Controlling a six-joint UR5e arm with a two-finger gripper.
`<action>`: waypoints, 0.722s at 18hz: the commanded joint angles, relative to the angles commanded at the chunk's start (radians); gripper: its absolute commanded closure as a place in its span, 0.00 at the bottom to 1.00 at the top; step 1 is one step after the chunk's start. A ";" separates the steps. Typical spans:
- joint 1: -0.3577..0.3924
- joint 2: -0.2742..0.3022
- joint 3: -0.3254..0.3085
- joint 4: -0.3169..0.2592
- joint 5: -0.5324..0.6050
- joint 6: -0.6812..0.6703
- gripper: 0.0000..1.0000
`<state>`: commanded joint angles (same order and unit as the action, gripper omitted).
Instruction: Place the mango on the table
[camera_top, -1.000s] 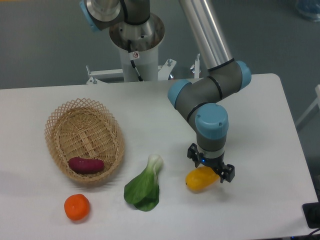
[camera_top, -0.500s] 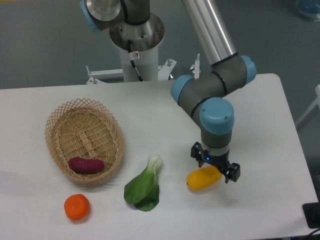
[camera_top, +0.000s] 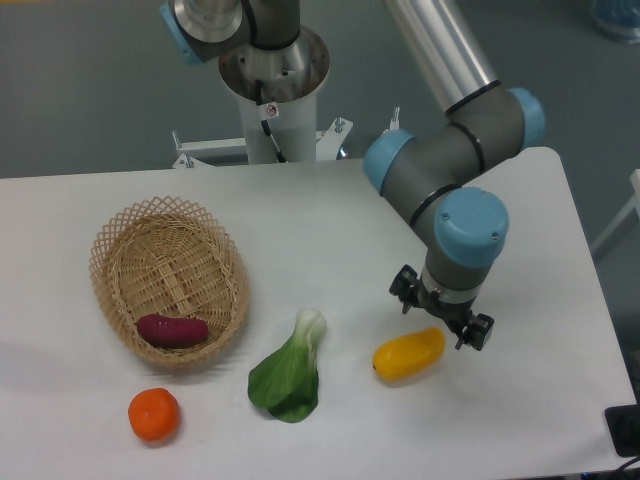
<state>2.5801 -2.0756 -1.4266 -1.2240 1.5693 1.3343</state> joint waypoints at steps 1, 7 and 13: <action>0.008 0.008 -0.005 -0.008 -0.006 0.028 0.00; 0.028 0.037 -0.015 -0.015 -0.005 0.181 0.00; 0.029 0.038 -0.015 -0.009 -0.008 0.183 0.00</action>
<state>2.6093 -2.0371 -1.4419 -1.2333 1.5616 1.5171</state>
